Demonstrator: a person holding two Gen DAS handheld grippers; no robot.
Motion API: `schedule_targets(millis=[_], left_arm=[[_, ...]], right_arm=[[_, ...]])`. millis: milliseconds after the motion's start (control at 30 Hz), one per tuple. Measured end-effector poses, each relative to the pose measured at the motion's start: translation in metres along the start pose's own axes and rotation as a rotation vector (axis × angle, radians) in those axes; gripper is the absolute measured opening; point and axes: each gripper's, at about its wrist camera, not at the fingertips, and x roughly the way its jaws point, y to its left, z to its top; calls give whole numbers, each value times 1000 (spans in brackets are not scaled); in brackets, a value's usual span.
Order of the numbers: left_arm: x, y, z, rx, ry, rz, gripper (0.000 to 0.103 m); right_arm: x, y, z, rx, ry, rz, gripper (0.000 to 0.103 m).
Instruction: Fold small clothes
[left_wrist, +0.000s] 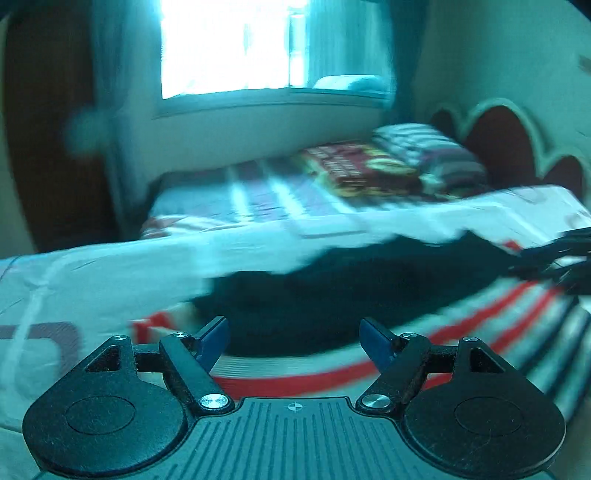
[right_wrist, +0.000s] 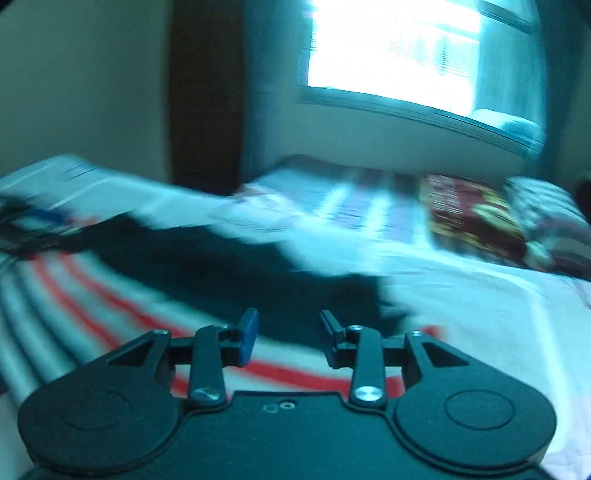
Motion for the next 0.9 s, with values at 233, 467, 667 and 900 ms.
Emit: schedule_targets(millis=[233,467,667,900], left_arm=[[10,-54,-28,64,72,-8,77],[-36,35,-69,-68,59,65,86],[-59,-13,-45,-55,-15,40,86],[-38,-77,-62,9,77,64,87]], right_arm=[[19,64,-17,-120,47,56,37],[-23,-2,-45,-1,100,-104,42],[-43,37,-29,34,21,-58,41],[-25,108,-47,-25,66,-52,40]])
